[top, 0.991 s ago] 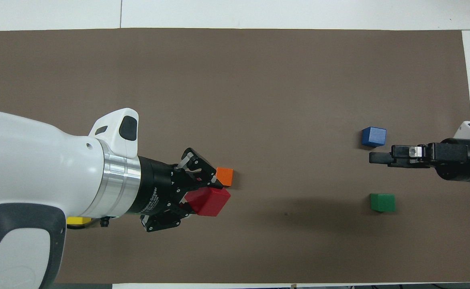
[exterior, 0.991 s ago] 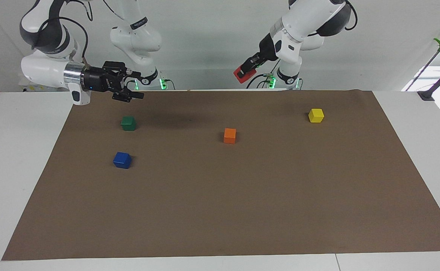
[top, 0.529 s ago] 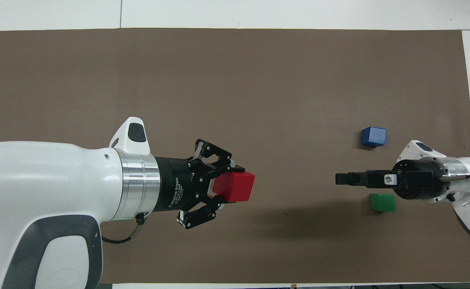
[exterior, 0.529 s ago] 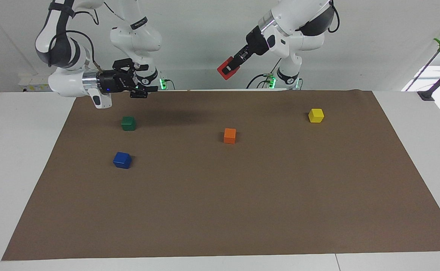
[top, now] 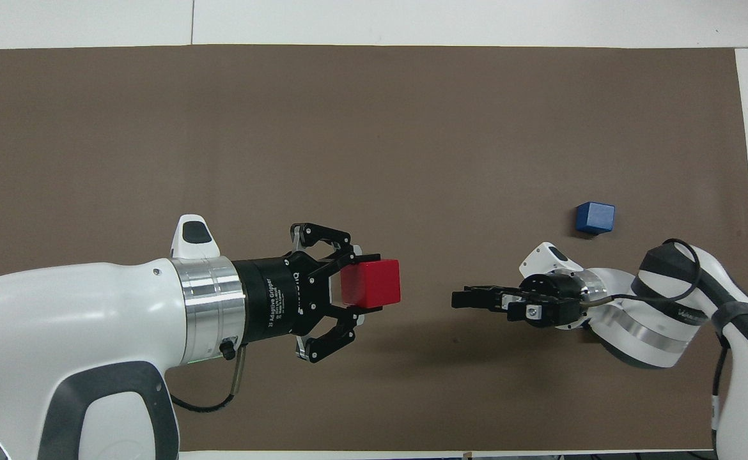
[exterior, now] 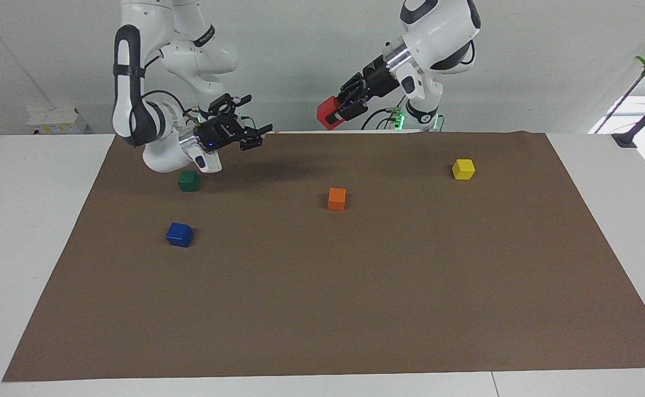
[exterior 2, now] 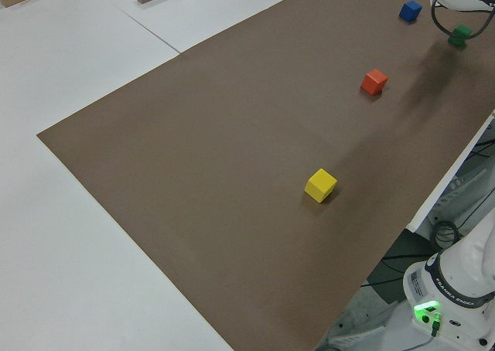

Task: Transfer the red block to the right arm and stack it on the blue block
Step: 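Close the right gripper on the red block held by the left gripper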

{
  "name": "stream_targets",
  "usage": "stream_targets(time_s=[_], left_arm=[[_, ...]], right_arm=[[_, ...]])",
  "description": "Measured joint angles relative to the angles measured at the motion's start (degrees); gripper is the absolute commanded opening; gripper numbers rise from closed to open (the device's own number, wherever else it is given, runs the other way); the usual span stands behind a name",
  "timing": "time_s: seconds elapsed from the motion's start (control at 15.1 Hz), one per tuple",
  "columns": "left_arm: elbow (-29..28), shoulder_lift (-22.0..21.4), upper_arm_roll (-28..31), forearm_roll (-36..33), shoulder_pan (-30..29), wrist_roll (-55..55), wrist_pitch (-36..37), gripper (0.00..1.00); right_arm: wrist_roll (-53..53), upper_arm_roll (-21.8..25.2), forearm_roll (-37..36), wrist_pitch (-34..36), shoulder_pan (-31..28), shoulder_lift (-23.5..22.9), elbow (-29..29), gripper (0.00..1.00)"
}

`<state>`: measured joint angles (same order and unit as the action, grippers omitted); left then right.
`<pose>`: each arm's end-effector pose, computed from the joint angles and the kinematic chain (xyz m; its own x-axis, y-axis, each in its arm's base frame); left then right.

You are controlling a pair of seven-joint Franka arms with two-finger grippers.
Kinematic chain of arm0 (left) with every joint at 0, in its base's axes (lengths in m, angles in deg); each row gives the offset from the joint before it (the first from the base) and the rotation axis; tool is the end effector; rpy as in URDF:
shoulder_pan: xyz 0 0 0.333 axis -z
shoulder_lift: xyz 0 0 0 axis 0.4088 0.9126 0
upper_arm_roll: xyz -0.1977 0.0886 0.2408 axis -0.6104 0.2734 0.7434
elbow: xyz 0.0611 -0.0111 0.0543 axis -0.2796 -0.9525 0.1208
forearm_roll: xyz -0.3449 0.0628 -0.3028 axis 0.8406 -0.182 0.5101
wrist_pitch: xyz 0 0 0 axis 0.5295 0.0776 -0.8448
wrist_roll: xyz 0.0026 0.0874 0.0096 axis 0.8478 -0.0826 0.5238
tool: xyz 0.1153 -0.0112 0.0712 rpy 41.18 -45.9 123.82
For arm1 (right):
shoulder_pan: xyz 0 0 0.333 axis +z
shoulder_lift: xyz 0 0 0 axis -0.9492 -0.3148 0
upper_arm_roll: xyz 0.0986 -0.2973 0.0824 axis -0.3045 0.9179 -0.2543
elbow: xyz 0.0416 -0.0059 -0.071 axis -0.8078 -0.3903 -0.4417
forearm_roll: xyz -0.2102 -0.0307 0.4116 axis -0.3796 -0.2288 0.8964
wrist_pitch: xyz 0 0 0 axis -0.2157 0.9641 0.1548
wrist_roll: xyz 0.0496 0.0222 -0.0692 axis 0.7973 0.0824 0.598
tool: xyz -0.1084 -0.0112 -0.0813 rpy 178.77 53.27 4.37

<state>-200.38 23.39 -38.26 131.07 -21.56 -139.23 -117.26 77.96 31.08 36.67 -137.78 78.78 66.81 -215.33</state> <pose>0.4652 -0.3641 0.5536 0.1286 0.6455 -0.7528 0.9899 -0.0384 0.1362 0.4583 0.1770 0.2922 0.9904 -0.0797 0.1132 0.1384 0.5708 -0.8093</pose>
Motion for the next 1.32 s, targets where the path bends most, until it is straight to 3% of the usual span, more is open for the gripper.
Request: stream_targets(time_s=[0.4,0.73,1.32], left_arm=[[-5.7,-1.0,-0.4,0.1,6.4,-1.7,-4.9,0.00],[-6.1,-1.3,-0.4,0.1,6.8,-1.7,-5.4,0.00],[-6.1,-1.4,-0.5,0.1,6.9,-1.7,-5.5,0.00]], right_arm=[[1.8,-0.1,13.9,1.0,10.3,-2.7,1.3,1.00],[5.1,0.0,14.3,4.1,11.5,-8.4,3.7,1.00],[7.0,-0.1,17.1,4.1,16.0,-8.6,4.9,1.00]])
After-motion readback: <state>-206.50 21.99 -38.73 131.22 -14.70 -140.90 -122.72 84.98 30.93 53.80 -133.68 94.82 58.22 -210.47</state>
